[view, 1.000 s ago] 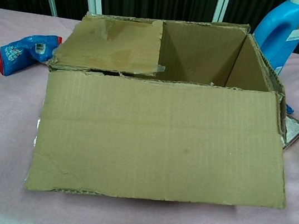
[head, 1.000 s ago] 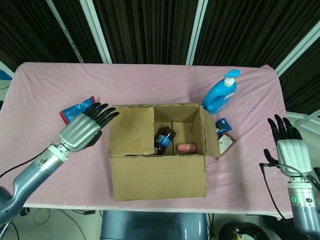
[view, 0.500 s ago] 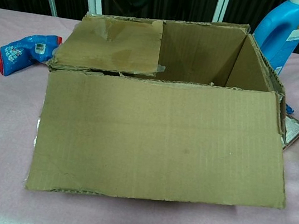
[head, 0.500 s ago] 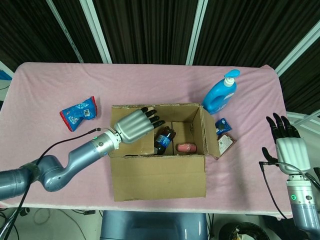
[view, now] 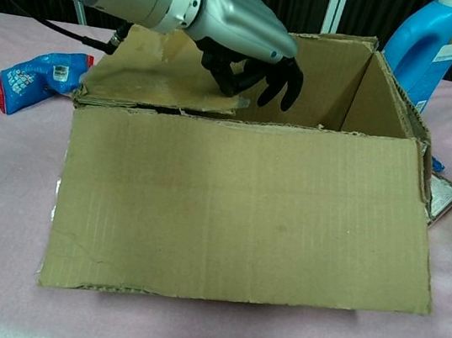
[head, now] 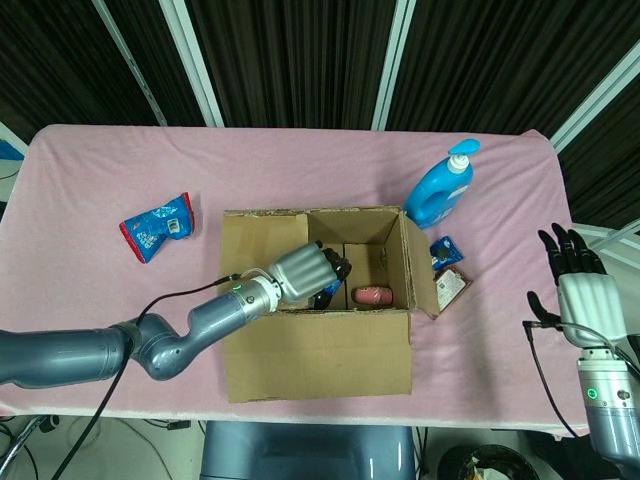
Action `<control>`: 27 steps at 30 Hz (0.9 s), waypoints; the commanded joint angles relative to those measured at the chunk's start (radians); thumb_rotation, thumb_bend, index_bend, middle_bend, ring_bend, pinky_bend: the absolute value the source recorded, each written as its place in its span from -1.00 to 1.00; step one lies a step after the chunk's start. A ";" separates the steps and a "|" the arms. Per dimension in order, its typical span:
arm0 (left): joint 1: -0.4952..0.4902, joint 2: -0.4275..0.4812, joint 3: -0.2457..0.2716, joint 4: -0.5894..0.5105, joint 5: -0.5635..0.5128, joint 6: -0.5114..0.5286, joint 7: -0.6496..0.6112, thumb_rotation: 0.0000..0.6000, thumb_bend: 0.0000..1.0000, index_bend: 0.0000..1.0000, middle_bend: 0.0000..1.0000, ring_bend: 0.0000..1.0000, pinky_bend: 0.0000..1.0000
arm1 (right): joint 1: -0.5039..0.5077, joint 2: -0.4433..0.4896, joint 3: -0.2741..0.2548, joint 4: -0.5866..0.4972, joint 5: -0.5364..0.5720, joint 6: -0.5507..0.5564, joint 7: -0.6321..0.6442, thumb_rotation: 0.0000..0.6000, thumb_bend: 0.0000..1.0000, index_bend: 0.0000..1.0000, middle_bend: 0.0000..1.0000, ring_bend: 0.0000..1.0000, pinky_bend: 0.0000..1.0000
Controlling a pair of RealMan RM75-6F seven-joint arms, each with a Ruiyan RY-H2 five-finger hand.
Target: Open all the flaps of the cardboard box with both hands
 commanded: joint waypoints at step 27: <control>0.021 0.332 0.007 -0.247 0.059 0.101 -0.111 1.00 1.00 -0.16 0.18 -0.21 -0.13 | -0.012 -0.011 0.017 -0.001 -0.030 0.007 0.032 1.00 -0.20 -0.91 -0.97 -1.00 -0.58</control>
